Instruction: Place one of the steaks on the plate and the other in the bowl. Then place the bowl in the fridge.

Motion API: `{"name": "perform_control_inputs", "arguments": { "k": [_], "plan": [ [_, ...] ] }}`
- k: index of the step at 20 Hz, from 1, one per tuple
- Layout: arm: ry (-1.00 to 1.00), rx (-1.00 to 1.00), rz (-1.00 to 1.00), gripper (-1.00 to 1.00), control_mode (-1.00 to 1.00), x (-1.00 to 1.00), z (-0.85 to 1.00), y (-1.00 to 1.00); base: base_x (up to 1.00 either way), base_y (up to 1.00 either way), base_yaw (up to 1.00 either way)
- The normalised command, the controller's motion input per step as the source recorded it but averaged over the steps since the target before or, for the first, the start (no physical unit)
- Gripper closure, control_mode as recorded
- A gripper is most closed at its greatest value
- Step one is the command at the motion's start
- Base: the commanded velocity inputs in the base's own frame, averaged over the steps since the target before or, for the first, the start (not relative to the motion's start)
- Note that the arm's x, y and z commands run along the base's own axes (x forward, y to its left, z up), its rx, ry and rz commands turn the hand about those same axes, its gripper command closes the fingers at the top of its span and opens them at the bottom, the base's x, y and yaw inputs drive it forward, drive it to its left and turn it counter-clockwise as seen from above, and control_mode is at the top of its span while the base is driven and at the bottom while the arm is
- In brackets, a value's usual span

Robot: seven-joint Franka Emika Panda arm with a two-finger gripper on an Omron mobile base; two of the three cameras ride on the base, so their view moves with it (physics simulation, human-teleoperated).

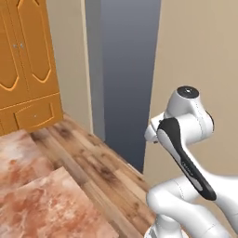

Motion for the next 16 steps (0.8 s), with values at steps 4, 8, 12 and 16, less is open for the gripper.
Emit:
{"name": "perform_control_inputs", "arguments": {
  "k": [4,8,12,16],
  "plan": [
    [0.00,0.00,0.00,-1.00,1.00,0.00,0.00,0.00,0.76,-0.80,0.49],
    [0.00,0.00,0.00,-1.00,1.00,0.00,0.00,0.00,0.34,-0.37,0.49],
    [0.00,0.00,0.00,-1.00,1.00,0.00,0.00,0.00,0.29,0.27,0.44],
    [0.00,0.00,0.00,-1.00,1.00,0.00,0.00,0.00,0.90,0.00,0.34]
  ]
}}
